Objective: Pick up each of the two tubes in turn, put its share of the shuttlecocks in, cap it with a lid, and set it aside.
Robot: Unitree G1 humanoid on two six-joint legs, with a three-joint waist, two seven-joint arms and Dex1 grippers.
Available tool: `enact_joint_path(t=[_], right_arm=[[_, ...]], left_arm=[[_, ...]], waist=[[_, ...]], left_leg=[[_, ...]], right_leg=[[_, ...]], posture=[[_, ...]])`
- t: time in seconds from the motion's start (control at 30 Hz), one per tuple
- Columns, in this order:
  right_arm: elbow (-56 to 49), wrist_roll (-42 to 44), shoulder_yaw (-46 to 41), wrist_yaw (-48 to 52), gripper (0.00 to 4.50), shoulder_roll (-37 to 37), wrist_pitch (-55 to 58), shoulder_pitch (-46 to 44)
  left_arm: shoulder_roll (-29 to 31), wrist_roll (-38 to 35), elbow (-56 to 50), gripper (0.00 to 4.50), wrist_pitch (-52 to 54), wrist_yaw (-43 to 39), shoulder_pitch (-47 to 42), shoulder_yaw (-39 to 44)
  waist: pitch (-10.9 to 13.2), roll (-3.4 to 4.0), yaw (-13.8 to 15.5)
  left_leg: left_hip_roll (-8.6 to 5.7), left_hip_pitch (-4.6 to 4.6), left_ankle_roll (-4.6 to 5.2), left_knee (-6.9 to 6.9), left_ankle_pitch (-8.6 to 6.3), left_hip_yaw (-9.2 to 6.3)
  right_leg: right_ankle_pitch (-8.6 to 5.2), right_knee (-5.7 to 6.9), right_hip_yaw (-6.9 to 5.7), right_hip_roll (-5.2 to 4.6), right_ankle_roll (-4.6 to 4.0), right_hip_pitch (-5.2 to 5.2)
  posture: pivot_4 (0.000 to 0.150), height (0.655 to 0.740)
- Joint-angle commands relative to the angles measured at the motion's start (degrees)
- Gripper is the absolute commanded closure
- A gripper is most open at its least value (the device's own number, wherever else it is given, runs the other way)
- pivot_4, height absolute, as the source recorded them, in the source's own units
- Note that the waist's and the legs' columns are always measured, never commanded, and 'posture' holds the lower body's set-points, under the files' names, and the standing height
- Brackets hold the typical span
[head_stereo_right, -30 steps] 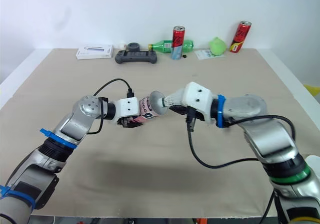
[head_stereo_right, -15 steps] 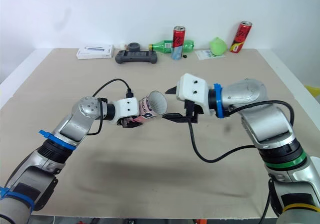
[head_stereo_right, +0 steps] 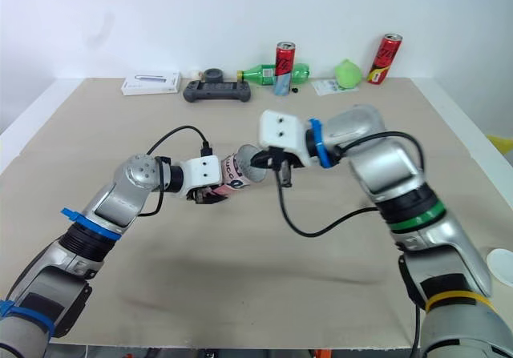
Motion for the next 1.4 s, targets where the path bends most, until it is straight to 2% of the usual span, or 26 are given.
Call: enact_joint_path(t=[0.03, 0.3, 0.5, 0.77, 1.0, 1.13, 1.23, 1.27, 1.37, 1.4], right_arm=[[2.85, -5.64, 3.54, 0.7, 4.43, 2.56, -5.06, -2.07], [7.57, -12.05, 7.18, 0.48, 4.43, 10.0, -9.29, -3.26], [5.07, -10.78, 2.51, 1.57, 4.43, 11.05, -8.13, -3.55], [-9.71, 2.44, -11.2, 7.52, 4.43, 1.2, 4.7, -1.55], [-16.98, 13.12, -23.12, 9.44, 4.43, -9.9, 15.12, 2.72], [-18.36, 16.65, -30.21, 13.4, 4.43, -21.26, 17.21, 11.97], [-15.51, 13.76, -35.42, 17.11, 4.43, -31.47, 12.22, 24.26], [-13.72, 12.16, -37.39, 18.1, 3.81, -34.46, 9.93, 28.99], [-7.34, 7.85, -43.41, 20.67, 2.71, -40.26, 3.38, 41.3], [-5.12, 6.91, -45.54, 21.54, 2.08, -41.44, 2.0, 44.77]], left_arm=[[-0.28, 0.25, -0.04, 1.4, 1.52, -0.12, 1.3, -1.49], [-0.14, 0.18, -0.73, 1.4, 2.24, -0.2, 1.72, -1.43], [-0.22, 0.27, -1.03, 1.4, 2.59, -0.08, 1.89, -1.35], [0.19, -0.53, -1.82, 1.4, 2.48, 0.12, 2.49, -0.24], [-2.06, -8.19, -5.97, 1.4, 5.74, -0.38, 1.31, 5.06], [-5.07, -12.59, -8.12, 1.4, 5.45, 1.88, 1.93, 7.68], [-7.69, -15.96, -12.15, 1.4, 7.0, 4.45, 3.61, 9.64], [-8.87, -17.26, -13.74, 1.4, 7.25, 5.57, 4.64, 10.35], [-13.17, -21.34, -17.27, 1.4, 7.86, 9.33, 8.32, 12.63], [-14.57, -22.67, -18.27, 1.4, 7.41, 10.31, 10.06, 13.05]], waist=[[0.0, 0.0, 0.01], [-0.05, -0.01, -0.22], [-0.05, 0.0, -0.86], [-0.03, 0.01, -0.02], [0.05, -0.06, 0.26], [0.14, -0.21, 0.26], [0.16, -0.23, 0.34], [0.15, -0.22, 0.35], [0.16, -0.23, 0.17], [0.17, -0.25, 0.07]], left_leg=[[0.01, 0.0, 0.0, 0.0, 0.0, 0.0], [0.08, 0.27, 0.0, 0.01, 0.0, 0.02], [0.39, 0.66, -0.01, -0.03, 0.01, 0.17], [0.24, 0.32, -0.08, -0.05, -0.02, 0.05], [0.23, 0.16, -0.17, -0.05, -0.11, -0.02], [0.2, -0.41, -0.17, 0.01, -0.12, 0.01], [0.18, -0.54, -0.07, 0.01, -0.2, 0.03], [0.18, -0.56, 0.0, 0.01, -0.25, 0.09], [0.21, -0.51, 0.12, 0.01, -0.32, 0.35], [0.26, -0.4, 0.14, 0.01, -0.34, 0.42]], right_leg=[[-0.01, 0.02, -0.01, 0.02, -0.01, 0.0], [0.0, 0.08, 0.0, 0.03, -0.05, 0.17], [-0.01, 0.14, -0.2, 0.09, -0.06, 0.35], [-0.09, 0.19, -0.22, -0.02, -0.21, 0.11], [-0.14, 0.11, -0.32, -0.04, -0.28, 0.02], [-0.01, 0.12, -0.32, -0.08, -0.06, -0.52], [-0.08, 0.08, -0.33, -0.08, 0.02, -0.58], [-0.1, 0.08, -0.29, -0.1, 0.0, -0.64], [-0.12, 0.08, -0.2, -0.09, 0.02, -0.65], [-0.11, 0.1, -0.12, -0.08, 0.03, -0.63]], posture=[[0.15, 0.7377], [0.15, 0.7377], [0.15, 0.7377], [0.15, 0.7377], [0.15, 0.7377], [0.15, 0.7377], [0.15, 0.7377], [0.15, 0.7377], [0.15, 0.7377], [0.15, 0.7377]])
